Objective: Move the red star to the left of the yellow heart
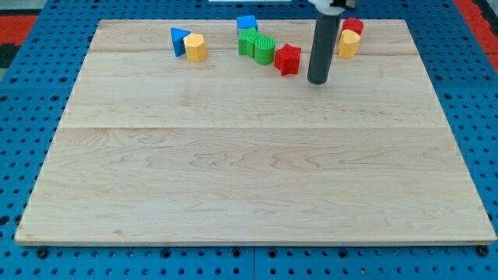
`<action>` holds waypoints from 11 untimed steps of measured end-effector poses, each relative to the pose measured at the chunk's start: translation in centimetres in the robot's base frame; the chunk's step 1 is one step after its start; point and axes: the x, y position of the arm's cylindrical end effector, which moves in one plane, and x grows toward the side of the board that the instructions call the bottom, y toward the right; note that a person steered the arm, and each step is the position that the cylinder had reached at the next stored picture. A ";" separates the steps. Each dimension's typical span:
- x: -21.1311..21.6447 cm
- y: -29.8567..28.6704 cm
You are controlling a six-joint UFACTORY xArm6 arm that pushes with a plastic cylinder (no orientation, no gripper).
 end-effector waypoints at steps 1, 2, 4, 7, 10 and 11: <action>0.3 -4.2; -1.8 -6.1; -5.9 -1.0; -7.4 -0.5; -10.8 -1.3; -11.6 1.3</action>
